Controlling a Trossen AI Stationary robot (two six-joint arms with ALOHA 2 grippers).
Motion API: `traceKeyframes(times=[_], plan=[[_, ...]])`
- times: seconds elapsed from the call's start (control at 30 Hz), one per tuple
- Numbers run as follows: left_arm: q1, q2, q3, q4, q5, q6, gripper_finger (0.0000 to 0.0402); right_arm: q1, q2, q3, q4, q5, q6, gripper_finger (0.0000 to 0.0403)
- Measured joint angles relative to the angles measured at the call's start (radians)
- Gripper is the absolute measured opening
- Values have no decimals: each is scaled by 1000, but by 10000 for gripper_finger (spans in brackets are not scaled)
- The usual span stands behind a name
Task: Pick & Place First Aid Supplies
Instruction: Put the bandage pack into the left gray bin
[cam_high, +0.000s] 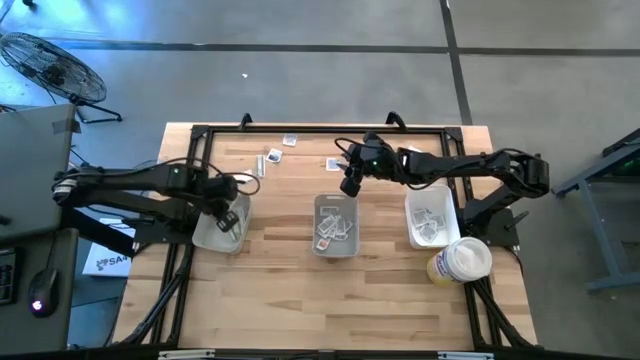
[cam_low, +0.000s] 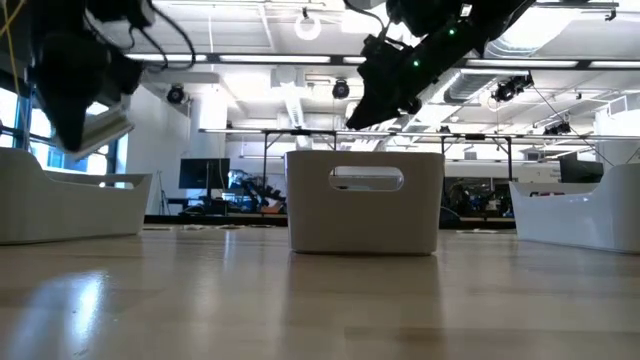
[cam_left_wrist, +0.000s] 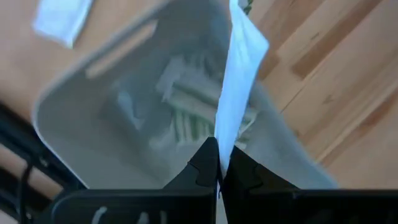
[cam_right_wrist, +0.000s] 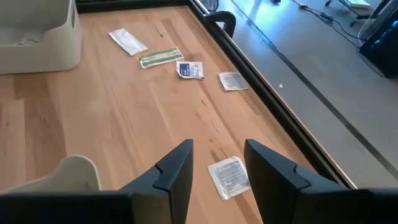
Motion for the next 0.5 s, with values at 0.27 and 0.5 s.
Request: traceKeyframes(times=[0.27, 0.5], plan=[[3, 66, -140, 117, 92, -12, 0, 0, 0, 0, -32, 4, -3, 138], [3, 153, -160, 151, 88, -22, 13, -45, 1, -1, -146, 39, 40, 138]])
